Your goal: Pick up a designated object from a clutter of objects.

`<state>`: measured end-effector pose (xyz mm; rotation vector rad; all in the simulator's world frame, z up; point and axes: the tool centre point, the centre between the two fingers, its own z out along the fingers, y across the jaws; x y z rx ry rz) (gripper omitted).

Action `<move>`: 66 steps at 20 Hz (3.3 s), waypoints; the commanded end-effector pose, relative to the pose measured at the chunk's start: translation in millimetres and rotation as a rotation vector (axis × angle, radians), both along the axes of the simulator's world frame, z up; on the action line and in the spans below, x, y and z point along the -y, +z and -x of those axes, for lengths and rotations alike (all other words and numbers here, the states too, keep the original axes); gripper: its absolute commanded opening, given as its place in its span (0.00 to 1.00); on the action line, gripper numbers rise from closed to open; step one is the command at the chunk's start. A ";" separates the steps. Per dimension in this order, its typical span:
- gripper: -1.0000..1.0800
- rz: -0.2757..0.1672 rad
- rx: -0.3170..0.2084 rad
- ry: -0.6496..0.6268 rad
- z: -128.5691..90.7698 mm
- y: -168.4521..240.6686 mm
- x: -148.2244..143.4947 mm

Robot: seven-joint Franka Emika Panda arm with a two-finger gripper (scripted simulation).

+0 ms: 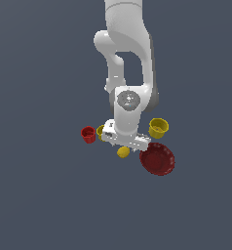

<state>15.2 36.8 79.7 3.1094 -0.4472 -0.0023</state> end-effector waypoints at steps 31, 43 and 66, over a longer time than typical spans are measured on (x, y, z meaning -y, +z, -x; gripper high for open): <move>0.00 0.000 0.002 -0.002 0.0 -50.4 -0.7; 0.00 0.000 0.002 -0.002 -3.1 -2.5 8.4; 0.00 -0.001 0.002 -0.002 -22.9 234.3 52.9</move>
